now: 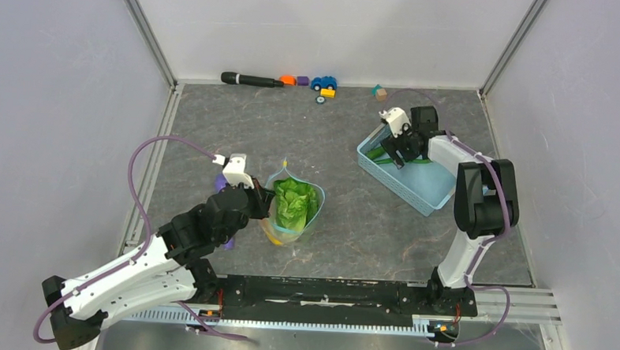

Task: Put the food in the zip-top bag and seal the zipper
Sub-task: Pick up the fake vegetable from the bin.

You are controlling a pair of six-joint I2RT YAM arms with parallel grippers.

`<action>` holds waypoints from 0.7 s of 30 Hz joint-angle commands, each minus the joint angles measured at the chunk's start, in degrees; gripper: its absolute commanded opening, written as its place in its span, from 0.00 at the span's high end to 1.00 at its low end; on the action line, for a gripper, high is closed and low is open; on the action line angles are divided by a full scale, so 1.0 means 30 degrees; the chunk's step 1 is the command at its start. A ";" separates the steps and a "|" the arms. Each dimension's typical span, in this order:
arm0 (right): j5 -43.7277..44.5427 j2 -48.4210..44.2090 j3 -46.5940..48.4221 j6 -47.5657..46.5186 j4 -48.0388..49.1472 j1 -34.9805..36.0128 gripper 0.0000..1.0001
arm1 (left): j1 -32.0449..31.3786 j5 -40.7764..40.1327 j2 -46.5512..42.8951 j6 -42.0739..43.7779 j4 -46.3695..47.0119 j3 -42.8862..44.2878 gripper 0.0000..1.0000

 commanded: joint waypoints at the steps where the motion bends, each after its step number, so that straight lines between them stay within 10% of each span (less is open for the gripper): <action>1: -0.0710 0.0607 0.1027 -0.2117 -0.1593 0.0004 0.19 | -0.0032 0.0260 0.0064 0.0811 0.0926 -0.0091 0.98; 7: -0.0147 0.1326 0.1367 -0.1835 -0.1975 -0.0086 0.25 | -0.0056 0.0362 0.0021 0.0906 0.0894 -0.0062 0.98; 13: -0.0865 0.2114 0.2062 -0.0735 -0.2210 -0.0584 0.57 | -0.0056 0.0421 -0.0190 0.0983 0.0978 -0.0053 0.98; 21: -0.1471 0.2153 0.2038 -0.0102 -0.2139 -0.1262 0.76 | -0.0049 0.0450 -0.0060 0.1038 0.1090 0.0003 0.98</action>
